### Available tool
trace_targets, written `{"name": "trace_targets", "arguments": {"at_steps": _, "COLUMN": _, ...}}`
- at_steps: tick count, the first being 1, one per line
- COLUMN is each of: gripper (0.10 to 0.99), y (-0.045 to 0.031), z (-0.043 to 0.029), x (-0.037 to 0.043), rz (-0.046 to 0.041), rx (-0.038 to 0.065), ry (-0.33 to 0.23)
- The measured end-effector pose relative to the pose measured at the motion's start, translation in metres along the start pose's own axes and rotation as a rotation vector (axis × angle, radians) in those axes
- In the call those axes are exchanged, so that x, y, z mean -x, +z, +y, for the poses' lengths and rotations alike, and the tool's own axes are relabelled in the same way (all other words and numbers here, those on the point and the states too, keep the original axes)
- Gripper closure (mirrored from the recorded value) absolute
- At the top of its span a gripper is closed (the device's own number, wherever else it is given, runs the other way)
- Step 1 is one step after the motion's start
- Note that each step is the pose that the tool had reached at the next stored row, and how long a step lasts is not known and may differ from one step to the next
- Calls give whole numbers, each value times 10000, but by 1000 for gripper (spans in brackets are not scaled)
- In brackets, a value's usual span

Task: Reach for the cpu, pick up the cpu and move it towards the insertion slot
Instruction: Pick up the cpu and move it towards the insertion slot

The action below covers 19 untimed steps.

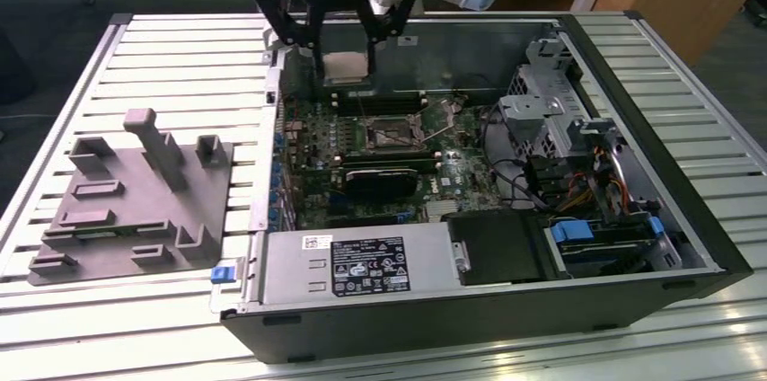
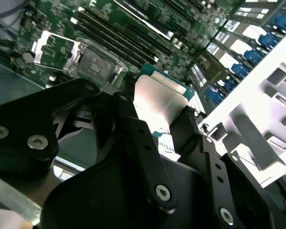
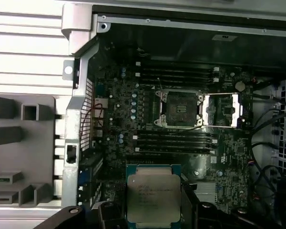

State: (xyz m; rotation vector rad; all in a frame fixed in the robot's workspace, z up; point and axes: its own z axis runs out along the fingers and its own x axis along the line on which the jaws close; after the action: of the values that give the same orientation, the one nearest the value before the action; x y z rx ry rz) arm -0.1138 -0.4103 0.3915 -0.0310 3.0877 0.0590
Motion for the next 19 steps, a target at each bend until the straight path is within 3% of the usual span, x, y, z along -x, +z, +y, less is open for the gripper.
{"name": "trace_targets", "arguments": {"at_steps": 10, "gripper": 545, "y": 25, "z": -7, "x": 315, "rz": 15, "rx": 1, "ry": 0}}
{"name": "trace_targets", "arguments": {"at_steps": 19, "gripper": 545, "y": 176, "z": -11, "x": 386, "rz": 77, "rx": 2, "ry": 2}}
